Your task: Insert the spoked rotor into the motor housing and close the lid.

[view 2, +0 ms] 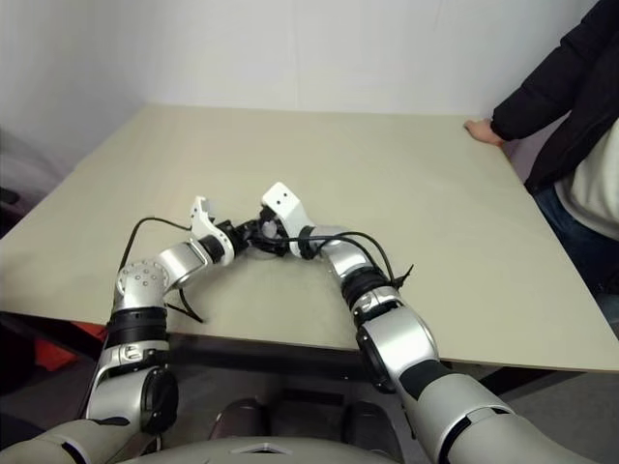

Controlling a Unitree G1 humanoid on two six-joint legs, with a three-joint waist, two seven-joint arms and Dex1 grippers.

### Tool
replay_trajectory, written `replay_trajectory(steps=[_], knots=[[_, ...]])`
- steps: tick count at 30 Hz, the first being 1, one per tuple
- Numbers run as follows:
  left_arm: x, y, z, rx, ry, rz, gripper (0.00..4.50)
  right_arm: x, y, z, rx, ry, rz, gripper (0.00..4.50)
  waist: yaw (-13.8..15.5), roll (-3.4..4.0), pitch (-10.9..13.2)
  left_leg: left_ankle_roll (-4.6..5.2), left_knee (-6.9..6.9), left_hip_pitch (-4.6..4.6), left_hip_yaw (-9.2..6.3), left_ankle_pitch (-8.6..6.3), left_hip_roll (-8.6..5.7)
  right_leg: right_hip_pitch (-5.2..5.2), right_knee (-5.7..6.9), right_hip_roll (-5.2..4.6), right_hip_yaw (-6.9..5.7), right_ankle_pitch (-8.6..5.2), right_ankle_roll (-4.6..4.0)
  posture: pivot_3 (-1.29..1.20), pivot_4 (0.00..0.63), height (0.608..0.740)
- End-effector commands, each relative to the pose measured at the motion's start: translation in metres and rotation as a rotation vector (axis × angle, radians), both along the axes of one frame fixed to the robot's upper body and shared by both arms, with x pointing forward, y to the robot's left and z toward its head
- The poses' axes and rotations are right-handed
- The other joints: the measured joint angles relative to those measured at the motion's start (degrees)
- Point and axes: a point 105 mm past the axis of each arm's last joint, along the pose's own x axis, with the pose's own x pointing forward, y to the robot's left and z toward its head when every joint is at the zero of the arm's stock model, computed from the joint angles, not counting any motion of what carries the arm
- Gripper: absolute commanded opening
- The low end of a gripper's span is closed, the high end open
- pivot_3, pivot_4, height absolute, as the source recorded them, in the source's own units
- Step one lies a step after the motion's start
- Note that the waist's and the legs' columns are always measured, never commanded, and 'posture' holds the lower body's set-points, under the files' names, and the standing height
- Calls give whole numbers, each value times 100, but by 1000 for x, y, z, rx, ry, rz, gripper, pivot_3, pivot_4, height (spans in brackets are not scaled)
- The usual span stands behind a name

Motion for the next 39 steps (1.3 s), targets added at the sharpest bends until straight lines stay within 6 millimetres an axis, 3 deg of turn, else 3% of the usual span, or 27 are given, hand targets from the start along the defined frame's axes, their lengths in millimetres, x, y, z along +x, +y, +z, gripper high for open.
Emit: replay_trajectory(steps=[1,6,12,16,31,35,39], knots=[[-9,10,-13,28,71,23,8,-2,-15,-26,-69,73,-54,3108,0,8,-5,1,0,1,-1,0,0,2,-2,0,0,-1,1,0,0,740],[-12,17,-20,22,118,56,8,-1,-17,-25,-66,77,-64,3108,8,16,-10,1,0,16,-1,-1,-2,16,-4,-2,-1,-3,5,0,0,740],[-12,12,-18,-3,130,46,8,2,-19,-21,-47,86,-79,3108,5,20,-9,11,-3,49,-13,-7,-4,55,-33,-6,-4,-13,22,0,0,740],[-12,10,-20,-7,142,43,0,2,-17,-17,-21,74,-74,4490,5,20,-9,14,-10,49,-15,-9,-4,62,-57,-6,-5,-13,24,0,0,740],[-11,7,-17,-25,146,19,0,-19,0,20,167,63,149,4490,4,19,-12,14,-115,10,-3,-8,-5,34,-106,-3,-6,-16,11,0,0,740],[-10,3,-16,-43,147,3,0,-17,-2,31,215,71,140,4490,4,18,-12,22,-115,-18,3,-13,-7,13,-106,-4,-7,-6,-19,0,0,740],[-11,0,-15,-58,146,-17,0,-3,-10,39,266,98,36,4490,6,18,-12,21,-115,-21,5,-13,-6,8,-105,-4,-8,-7,-20,0,0,740]])
